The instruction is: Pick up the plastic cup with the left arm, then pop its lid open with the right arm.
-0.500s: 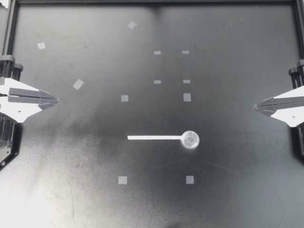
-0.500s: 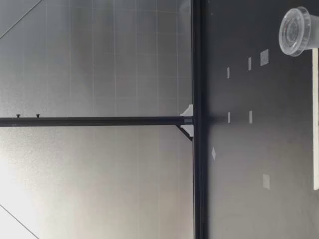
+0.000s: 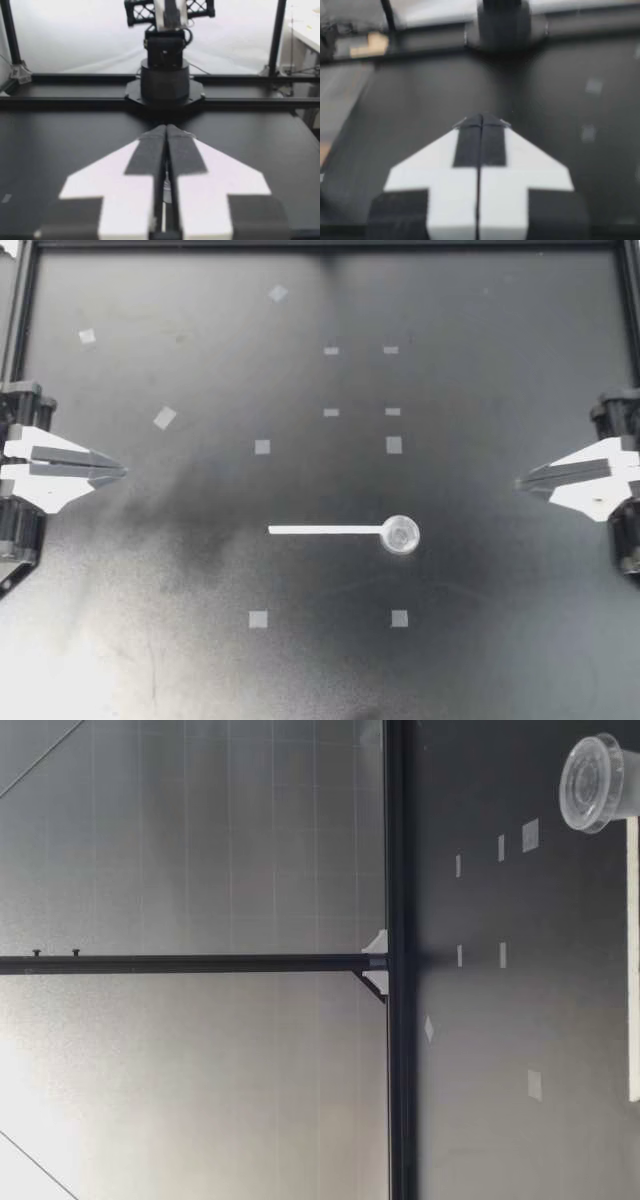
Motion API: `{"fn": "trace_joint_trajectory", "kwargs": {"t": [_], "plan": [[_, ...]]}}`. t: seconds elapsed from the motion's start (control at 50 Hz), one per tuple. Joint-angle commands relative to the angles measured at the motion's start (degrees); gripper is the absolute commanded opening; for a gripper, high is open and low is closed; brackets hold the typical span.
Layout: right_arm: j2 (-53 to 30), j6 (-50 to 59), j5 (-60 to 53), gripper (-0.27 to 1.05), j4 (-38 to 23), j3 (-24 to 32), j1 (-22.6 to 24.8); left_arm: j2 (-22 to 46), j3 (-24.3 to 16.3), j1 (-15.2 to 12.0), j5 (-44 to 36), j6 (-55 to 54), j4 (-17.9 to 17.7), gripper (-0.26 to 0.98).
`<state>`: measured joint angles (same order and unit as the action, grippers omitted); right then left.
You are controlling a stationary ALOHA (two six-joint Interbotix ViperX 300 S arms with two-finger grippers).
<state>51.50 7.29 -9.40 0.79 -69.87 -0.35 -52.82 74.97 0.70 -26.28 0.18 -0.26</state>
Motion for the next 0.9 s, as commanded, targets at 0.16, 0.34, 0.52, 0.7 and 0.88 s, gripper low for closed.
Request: {"fn": "trace_joint_trajectory", "kwargs": {"t": [0.16,0.34,0.52,0.7,0.88], "plan": [[-7.38,5.27,19.60,-0.01,0.18,9.58,0.00,9.49,-5.71,0.18,-2.11,0.00,-0.53,0.06],[-12.66,5.98,19.86,-0.01,0.18,11.78,0.00,20.57,-9.14,0.18,-5.19,-0.09,-0.97,0.21],[-17.40,5.98,18.98,-0.01,1.93,12.04,0.35,32.43,-12.39,0.18,-10.90,-0.09,-0.97,0.44],[-22.59,5.98,15.29,-0.01,3.08,12.22,2.11,43.42,-16.44,0.18,-15.21,0.00,-0.97,0.58],[-27.77,6.33,11.43,-0.01,3.69,12.22,3.43,53.09,-22.06,0.44,-15.47,-0.09,-0.70,0.59]]}}
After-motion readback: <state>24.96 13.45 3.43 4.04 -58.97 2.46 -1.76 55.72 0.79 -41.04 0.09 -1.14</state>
